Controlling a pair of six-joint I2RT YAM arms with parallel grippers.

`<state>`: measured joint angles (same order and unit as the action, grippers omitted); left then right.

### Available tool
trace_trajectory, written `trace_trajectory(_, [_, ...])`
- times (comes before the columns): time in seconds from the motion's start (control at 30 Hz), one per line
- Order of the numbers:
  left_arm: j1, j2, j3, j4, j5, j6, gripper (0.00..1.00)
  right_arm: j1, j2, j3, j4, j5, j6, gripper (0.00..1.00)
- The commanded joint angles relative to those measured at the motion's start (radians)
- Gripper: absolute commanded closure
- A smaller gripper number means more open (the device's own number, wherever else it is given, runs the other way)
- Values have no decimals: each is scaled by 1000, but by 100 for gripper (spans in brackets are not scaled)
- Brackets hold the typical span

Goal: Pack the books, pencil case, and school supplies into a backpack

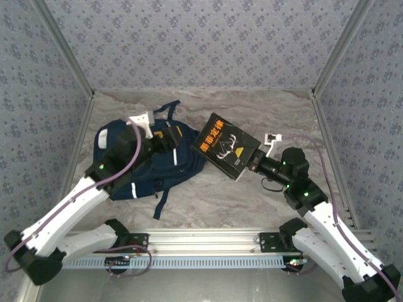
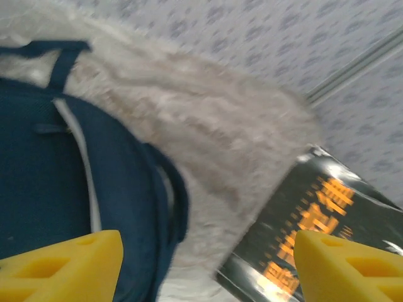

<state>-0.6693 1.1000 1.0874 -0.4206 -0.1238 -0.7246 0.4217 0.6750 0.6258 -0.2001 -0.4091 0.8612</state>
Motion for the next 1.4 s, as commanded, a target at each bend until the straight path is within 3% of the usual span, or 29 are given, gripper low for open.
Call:
trace_trajectory(0.0, [63, 99, 43, -138, 82, 44, 29, -36, -1, 43, -199, -64, -106, 100])
trace_trajectory(0.3, [204, 392, 144, -76, 256, 47, 41, -81, -26, 74, -357, -22, -207, 100])
trace_trajectory(0.57, [223, 583, 237, -62, 317, 65, 53, -122, -70, 64, -397, -38, -223, 100])
trace_trajectory(0.77, [223, 645, 256, -54, 348, 61, 56, -150, -97, 62, -427, -53, -223, 100])
trace_trajectory(0.87, [221, 657, 257, -43, 365, 66, 67, -158, -98, 56, -431, -57, -223, 100])
trace_trajectory(0.97, [219, 679, 277, -52, 396, 93, 90, -167, -108, 61, -442, -33, -253, 100])
trace_trajectory(1.03, [209, 699, 305, -75, 418, 113, 100, -169, -122, 74, -466, 14, -264, 100])
trace_trajectory(1.27, [69, 770, 505, -237, 408, 255, 100, -169, -198, 146, -567, 306, -271, 100])
trace_trajectory(1.37, [1, 788, 608, -323, 454, 303, 100, -169, -209, 190, -618, 367, -262, 100])
